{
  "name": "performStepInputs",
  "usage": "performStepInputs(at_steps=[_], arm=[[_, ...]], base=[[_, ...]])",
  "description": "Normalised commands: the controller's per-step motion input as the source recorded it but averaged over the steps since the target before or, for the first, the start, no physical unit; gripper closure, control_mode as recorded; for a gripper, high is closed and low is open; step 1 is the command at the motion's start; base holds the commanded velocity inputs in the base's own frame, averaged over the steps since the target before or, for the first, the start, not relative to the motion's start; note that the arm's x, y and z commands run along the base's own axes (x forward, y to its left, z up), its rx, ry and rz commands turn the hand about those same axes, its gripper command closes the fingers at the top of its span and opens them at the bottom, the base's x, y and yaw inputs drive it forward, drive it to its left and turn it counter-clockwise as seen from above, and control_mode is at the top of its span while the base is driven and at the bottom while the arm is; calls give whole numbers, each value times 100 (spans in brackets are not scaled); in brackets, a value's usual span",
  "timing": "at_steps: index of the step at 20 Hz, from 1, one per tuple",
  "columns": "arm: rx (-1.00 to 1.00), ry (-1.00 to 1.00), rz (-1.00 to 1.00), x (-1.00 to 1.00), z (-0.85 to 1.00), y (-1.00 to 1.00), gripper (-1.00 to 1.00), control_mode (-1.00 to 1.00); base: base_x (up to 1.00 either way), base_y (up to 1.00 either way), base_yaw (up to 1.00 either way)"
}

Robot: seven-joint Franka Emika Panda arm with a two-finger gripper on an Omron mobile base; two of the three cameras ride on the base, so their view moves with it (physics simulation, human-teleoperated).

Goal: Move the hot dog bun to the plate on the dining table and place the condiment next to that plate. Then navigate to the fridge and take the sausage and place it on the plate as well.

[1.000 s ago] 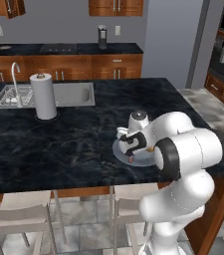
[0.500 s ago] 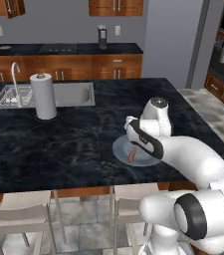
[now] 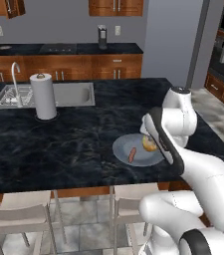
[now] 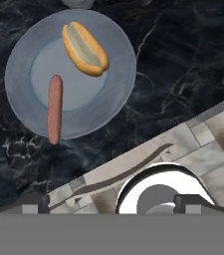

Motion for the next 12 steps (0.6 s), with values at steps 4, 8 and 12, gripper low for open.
performStepInputs(at_steps=[4,8,12], arm=[[-1,1,2,-100,-6,-36,-100,-100],[0,0,0,-81,-17,-28,-100,-100],[1,0,0,-20,-3,-17,-100,-100]], base=[[0,0,0],[0,0,0],[0,0,0]])
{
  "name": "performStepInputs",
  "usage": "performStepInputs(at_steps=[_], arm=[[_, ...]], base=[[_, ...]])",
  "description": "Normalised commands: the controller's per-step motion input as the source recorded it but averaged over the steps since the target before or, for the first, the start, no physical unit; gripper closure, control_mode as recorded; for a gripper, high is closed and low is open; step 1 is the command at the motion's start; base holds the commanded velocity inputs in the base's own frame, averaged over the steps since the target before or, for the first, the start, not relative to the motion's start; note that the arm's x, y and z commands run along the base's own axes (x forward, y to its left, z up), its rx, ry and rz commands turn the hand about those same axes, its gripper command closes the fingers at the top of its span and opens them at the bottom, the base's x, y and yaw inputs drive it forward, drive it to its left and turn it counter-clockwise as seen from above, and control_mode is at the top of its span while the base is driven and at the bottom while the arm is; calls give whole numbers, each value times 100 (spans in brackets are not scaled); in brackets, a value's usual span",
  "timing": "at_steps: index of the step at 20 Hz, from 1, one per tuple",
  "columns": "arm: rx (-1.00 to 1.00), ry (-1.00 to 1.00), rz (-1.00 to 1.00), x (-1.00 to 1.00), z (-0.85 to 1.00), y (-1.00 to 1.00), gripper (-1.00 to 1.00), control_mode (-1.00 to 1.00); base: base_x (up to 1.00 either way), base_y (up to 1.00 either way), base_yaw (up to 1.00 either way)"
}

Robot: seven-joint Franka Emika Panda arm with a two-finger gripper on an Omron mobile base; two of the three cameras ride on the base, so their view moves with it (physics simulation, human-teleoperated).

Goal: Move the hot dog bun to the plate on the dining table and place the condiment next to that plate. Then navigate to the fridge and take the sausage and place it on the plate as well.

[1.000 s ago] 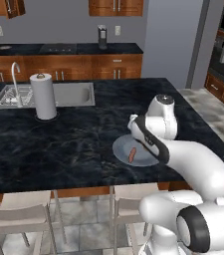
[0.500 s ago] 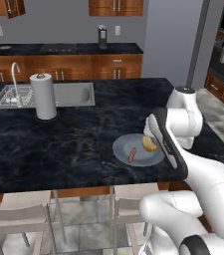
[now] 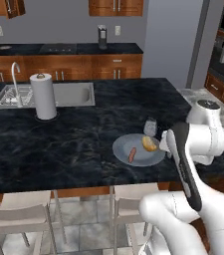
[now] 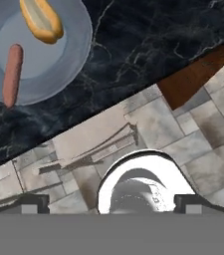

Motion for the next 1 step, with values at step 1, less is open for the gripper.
performStepInputs(at_steps=[1], arm=[[3,0,0,0,0,-9,-100,-100]], base=[[0,0,0]])
